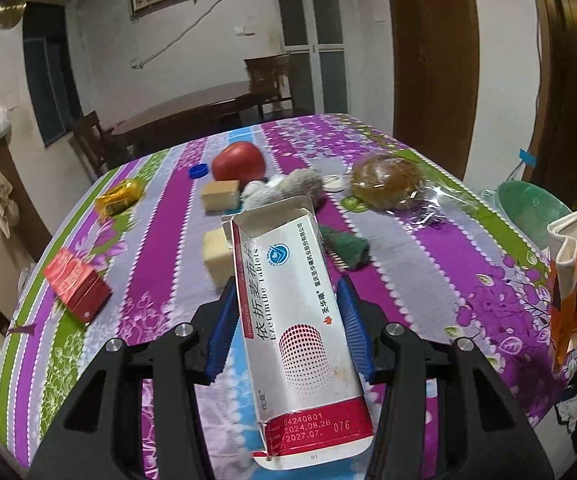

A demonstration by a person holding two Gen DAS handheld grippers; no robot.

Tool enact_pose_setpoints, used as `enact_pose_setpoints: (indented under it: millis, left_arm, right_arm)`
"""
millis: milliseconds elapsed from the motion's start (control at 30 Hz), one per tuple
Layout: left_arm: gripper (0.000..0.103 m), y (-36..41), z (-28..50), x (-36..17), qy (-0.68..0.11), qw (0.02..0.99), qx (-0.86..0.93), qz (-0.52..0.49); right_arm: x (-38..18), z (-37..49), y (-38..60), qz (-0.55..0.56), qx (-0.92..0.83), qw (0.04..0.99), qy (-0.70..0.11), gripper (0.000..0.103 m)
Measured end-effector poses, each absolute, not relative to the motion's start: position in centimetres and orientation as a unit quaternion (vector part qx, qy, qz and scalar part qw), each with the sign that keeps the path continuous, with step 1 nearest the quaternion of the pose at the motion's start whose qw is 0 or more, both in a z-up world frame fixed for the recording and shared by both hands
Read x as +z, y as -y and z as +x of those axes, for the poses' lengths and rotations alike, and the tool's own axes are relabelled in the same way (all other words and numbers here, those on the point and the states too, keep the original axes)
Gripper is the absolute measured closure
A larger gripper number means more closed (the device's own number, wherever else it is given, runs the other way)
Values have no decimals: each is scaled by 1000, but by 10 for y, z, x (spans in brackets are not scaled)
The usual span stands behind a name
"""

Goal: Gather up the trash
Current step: 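Carry the white medicine box and orange-white carton over the green bin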

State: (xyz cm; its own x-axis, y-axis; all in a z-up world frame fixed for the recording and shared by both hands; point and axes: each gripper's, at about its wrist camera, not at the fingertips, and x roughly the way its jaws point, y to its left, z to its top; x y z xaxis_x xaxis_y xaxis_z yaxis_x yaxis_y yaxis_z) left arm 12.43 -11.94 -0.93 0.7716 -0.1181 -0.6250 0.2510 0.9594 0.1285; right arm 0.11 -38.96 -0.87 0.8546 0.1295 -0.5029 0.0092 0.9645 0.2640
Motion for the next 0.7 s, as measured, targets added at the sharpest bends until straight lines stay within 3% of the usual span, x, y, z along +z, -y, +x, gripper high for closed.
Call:
enact_pose_setpoints:
  millis: [700]
  left_arm:
    - [56,208,117,-9,-311,922,-171,154]
  right_arm:
    - [-8,-18,448,146,-43,955,-253,93]
